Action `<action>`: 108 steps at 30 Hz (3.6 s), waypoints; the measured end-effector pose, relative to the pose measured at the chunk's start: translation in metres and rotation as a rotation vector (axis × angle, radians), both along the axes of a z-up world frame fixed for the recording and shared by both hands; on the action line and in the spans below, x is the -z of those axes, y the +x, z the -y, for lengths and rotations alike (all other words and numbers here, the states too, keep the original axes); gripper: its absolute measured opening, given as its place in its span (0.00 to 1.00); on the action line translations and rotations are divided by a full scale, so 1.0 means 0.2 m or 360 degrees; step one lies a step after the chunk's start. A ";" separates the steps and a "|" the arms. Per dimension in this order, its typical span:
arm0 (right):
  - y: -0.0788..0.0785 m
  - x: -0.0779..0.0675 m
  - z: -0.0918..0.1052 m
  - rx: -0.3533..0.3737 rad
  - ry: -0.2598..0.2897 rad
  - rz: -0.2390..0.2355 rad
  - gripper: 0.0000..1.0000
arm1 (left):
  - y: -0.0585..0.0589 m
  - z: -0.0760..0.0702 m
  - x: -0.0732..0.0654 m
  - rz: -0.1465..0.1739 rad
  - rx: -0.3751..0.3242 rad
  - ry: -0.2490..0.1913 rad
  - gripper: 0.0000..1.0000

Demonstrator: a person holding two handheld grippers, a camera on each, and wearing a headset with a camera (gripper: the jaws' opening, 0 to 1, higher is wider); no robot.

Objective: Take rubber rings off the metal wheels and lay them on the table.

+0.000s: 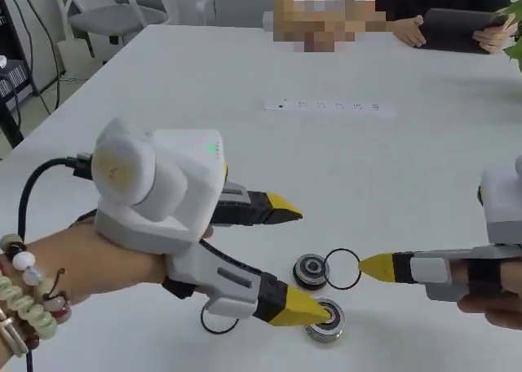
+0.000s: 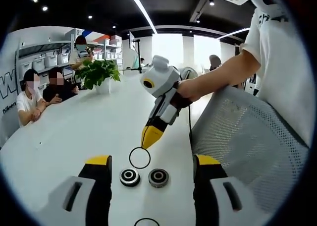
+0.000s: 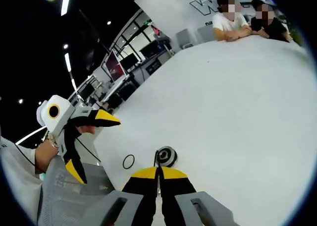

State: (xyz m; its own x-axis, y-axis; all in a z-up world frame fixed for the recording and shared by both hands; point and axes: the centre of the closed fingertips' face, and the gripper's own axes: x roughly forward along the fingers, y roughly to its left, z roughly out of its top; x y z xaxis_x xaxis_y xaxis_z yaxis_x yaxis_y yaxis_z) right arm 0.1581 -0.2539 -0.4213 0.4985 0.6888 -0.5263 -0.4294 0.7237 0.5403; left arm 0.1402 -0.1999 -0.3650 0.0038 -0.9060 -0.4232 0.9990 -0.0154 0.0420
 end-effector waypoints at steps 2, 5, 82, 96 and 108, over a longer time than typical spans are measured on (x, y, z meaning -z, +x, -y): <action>0.00 -0.01 0.01 0.0014 0.0004 0.0013 0.00 | 0.00 -0.01 -0.03 -0.0006 0.0006 0.0004 0.70; 0.01 -0.03 0.03 0.0031 0.0019 0.0027 0.00 | -0.01 -0.04 -0.07 0.0011 0.0001 0.0013 0.76; 0.04 -0.34 -0.13 -0.0199 -0.0109 0.0371 0.00 | -0.06 -0.66 0.08 -0.0200 -0.0726 -0.0047 0.99; 0.02 -0.33 -0.34 -0.0533 -0.0299 0.0437 0.00 | -0.09 -0.66 0.12 -0.0226 -0.0713 -0.0012 0.99; -0.03 -0.25 -0.55 -0.0781 -0.0398 0.0442 0.00 | -0.09 -0.67 0.13 -0.0250 -0.0739 -0.0010 0.99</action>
